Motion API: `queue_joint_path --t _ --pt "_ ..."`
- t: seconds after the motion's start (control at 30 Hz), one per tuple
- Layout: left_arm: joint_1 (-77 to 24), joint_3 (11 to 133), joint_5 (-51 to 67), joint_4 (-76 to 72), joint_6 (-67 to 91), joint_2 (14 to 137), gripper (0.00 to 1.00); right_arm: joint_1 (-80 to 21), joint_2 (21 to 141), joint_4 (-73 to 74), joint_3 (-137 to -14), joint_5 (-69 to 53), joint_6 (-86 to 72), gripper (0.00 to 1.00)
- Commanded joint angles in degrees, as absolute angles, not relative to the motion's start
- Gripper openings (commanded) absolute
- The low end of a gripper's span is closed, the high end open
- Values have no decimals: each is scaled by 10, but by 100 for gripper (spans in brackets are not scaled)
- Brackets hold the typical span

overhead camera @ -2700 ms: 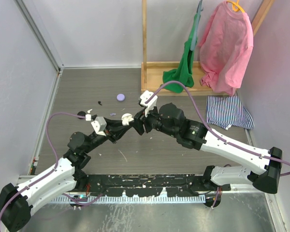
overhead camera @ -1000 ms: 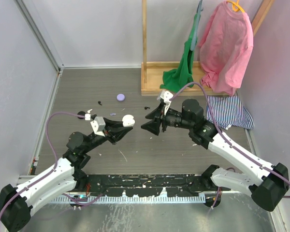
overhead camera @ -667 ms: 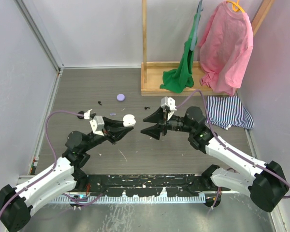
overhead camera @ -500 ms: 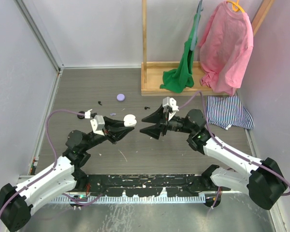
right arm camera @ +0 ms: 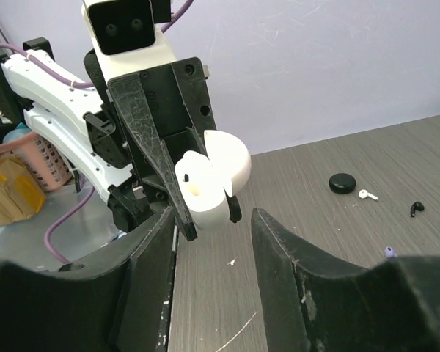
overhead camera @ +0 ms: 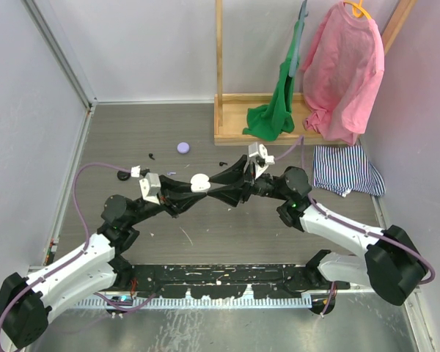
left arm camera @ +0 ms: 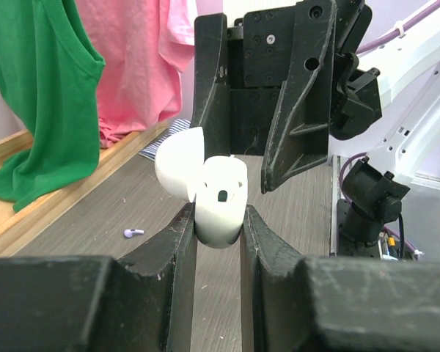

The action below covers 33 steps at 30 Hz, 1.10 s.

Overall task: Insert the wireless bluetooth earbuds into the charging case
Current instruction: Adjust the charging case.

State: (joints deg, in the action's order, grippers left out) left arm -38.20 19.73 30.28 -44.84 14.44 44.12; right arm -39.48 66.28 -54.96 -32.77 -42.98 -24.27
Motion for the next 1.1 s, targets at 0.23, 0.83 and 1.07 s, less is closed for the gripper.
queue_joint_path --t 0.23,0.83,1.07 --pt "-384 230 315 -507 158 438 0 -416 682 -633 -334 -429 -269 47" --pt "-386 236 332 -541 198 466 0 -423 711 -709 -333 -450 -314 40" --pt "-389 238 334 -554 210 477 0 -427 722 -713 -337 -456 -323 37"
